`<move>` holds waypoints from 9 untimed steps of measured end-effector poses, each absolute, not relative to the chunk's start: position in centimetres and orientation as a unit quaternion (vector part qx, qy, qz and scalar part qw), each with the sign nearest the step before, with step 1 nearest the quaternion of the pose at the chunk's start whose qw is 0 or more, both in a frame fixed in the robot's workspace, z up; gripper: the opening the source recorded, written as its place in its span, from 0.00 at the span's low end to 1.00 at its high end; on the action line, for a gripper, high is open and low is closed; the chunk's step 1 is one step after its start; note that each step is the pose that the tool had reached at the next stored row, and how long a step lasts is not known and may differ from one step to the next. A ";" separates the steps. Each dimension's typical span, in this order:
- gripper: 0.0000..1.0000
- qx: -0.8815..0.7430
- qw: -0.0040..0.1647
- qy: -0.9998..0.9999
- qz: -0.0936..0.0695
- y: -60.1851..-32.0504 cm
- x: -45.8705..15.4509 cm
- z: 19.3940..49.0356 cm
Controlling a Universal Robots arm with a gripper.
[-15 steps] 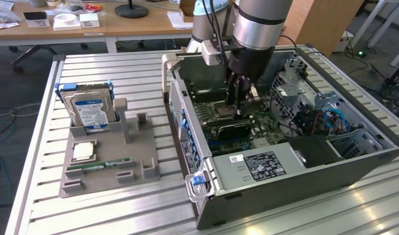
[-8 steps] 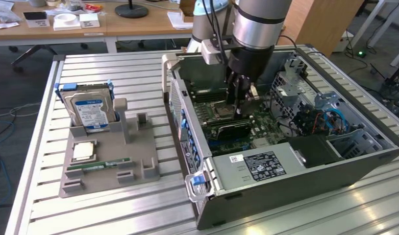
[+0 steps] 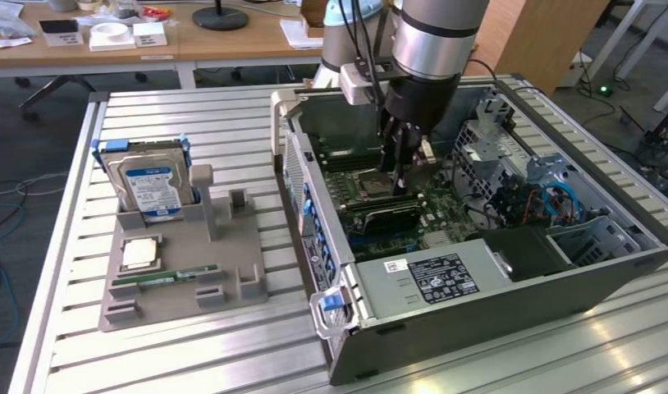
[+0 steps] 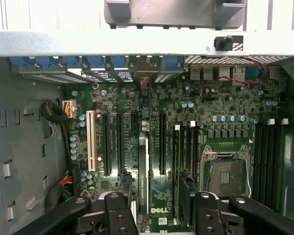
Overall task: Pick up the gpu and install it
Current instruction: 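Insert the gpu into the slot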
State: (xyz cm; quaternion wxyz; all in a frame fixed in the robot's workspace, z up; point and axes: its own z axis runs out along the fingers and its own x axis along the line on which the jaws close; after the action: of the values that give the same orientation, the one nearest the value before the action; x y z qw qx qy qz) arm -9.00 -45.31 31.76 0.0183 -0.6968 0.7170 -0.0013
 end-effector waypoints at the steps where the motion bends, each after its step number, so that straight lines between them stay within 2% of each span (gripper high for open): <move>1: 0.51 -0.697 0.018 0.717 -0.001 -45.3 -9.0 31.8; 9: 0.51 -0.697 0.018 0.717 -0.001 -45.3 -8.5 31.8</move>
State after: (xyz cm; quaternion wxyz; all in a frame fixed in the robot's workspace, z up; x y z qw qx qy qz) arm -8.53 -45.31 31.76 0.0183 -0.6969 0.7170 -0.0013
